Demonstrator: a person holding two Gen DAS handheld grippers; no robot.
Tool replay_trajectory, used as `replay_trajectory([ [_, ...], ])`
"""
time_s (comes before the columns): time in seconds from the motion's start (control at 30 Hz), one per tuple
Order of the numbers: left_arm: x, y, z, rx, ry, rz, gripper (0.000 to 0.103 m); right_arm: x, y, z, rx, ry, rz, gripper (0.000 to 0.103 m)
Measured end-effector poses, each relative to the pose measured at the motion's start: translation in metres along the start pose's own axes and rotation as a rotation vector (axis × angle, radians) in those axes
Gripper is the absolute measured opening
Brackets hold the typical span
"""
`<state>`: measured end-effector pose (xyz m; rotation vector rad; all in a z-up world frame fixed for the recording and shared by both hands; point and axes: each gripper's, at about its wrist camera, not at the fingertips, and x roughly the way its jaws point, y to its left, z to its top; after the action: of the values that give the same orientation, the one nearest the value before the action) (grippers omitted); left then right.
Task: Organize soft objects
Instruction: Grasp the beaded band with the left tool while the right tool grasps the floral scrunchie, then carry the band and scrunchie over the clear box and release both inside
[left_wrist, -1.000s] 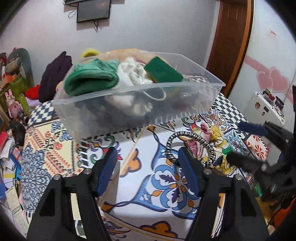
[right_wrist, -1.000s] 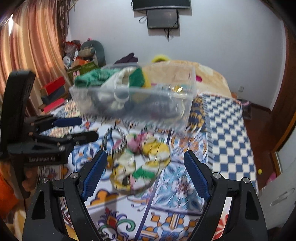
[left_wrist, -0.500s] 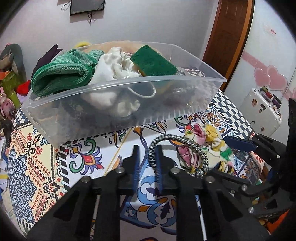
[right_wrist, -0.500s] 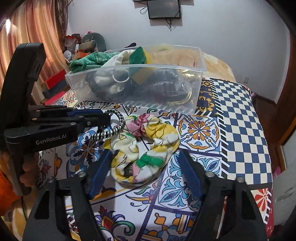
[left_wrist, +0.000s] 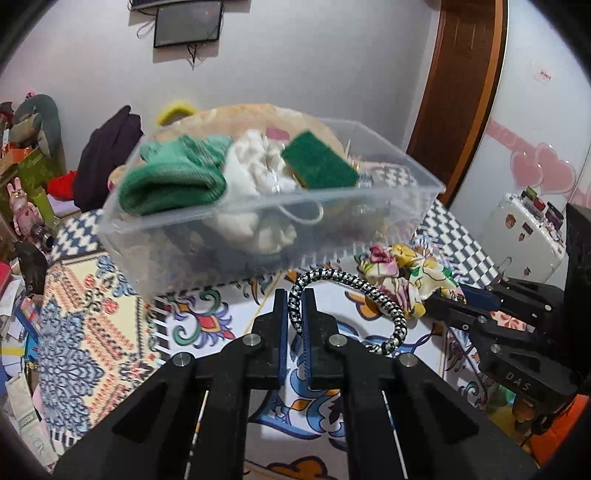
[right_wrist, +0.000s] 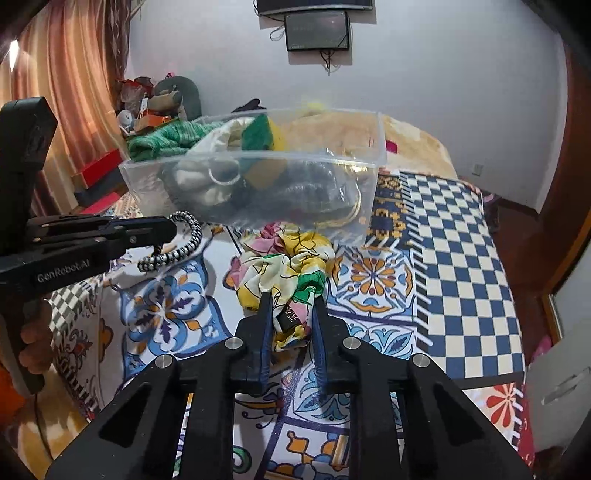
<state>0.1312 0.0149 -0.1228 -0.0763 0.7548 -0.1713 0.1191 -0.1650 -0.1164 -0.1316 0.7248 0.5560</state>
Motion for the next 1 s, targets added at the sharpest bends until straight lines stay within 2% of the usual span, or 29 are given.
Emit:
replay_trajectory([
  [0.4, -0.055, 0.015, 0.035, -0.01, -0.154, 0.041, 0.006, -0.041, 0.004, 0.036, -0.02, -0.158, -0.011, 0.017],
  [0.57, -0.064, 0.022, 0.053, -0.024, -0.203, 0.061, 0.006, -0.054, 0.005, 0.056, -0.017, -0.228, -0.008, 0.017],
  [0.8, -0.052, 0.027, 0.078, -0.037, -0.236, 0.128, 0.006, -0.059, 0.003, 0.081, -0.011, -0.306, -0.03, 0.017],
  [1.0, -0.025, 0.032, 0.087, -0.054, -0.209, 0.178, 0.006, -0.035, 0.001, 0.096, -0.003, -0.287, -0.05, 0.017],
])
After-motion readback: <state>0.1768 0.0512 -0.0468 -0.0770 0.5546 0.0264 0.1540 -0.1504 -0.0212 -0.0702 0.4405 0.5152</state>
